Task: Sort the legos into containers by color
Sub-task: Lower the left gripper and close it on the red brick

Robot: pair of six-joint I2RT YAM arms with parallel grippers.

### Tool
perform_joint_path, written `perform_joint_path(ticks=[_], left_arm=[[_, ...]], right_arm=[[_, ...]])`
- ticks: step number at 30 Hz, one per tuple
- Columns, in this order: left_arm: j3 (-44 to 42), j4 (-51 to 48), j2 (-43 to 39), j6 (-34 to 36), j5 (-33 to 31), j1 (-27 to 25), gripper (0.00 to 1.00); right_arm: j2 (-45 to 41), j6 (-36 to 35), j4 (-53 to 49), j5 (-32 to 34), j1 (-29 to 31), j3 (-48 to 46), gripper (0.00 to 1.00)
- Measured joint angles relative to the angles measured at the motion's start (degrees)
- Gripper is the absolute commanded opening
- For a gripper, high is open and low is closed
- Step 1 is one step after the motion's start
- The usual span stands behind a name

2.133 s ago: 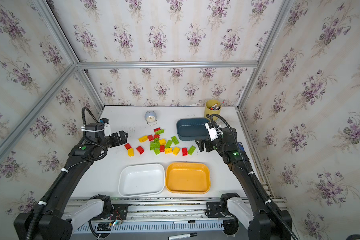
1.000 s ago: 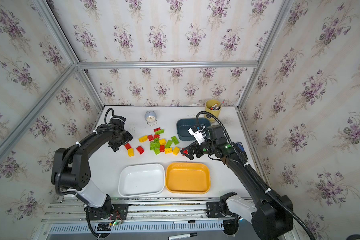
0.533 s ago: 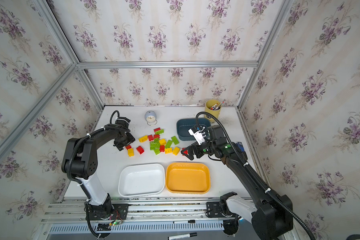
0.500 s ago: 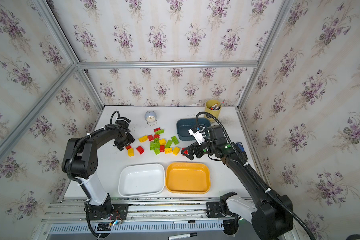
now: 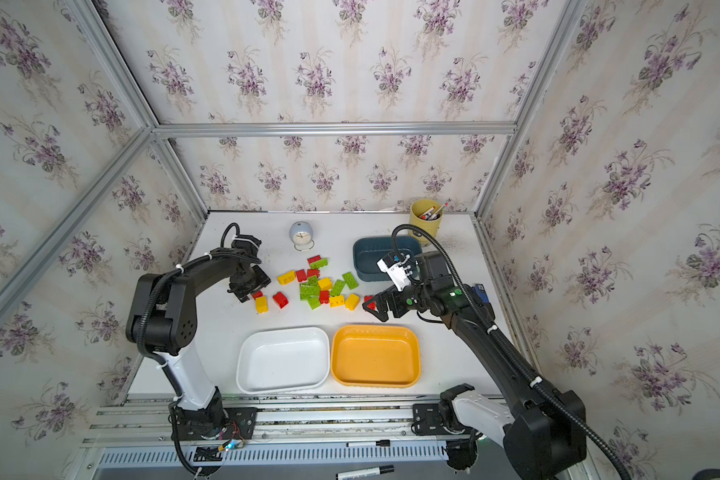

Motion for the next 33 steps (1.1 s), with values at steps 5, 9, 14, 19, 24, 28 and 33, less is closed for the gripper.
perform_joint_path(ticks=[5, 9, 14, 19, 24, 28, 33], left_arm=[[2.4, -1.88, 1.88, -0.04, 0.87, 0.9, 0.65], [6.27, -4.74, 4.48, -0.07, 1.36, 0.9, 0.65], [8.66, -7.93, 6.78, -0.63, 3.76, 2.84, 0.63], [8.46, -9.81, 6.99, -0.96, 6.56, 3.8, 0.63], [9.68, -11.58, 7.93, -0.96, 7.04, 3.63, 0.57], [10.43, -12.48, 8.39, -0.96, 7.21, 3.74, 0.47], [11.04, -12.41, 8.76, -0.87, 7.41, 3.85, 0.38]], right_arm=[[0.07, -0.02, -1.46, 0.37, 0.0, 1.46, 1.0], [0.87, 0.04, -2.6, 0.66, 0.0, 3.63, 1.0], [1.81, 0.04, -4.66, 1.55, 0.0, 6.75, 1.0], [3.19, 0.2, -6.99, 2.56, 0.0, 10.88, 1.0], [5.2, 0.2, -7.72, 2.8, 0.0, 14.14, 1.0], [5.86, 0.22, -8.39, 2.86, 0.0, 15.78, 1.0], [5.33, 0.72, -8.61, 2.36, 0.0, 15.54, 1.0]])
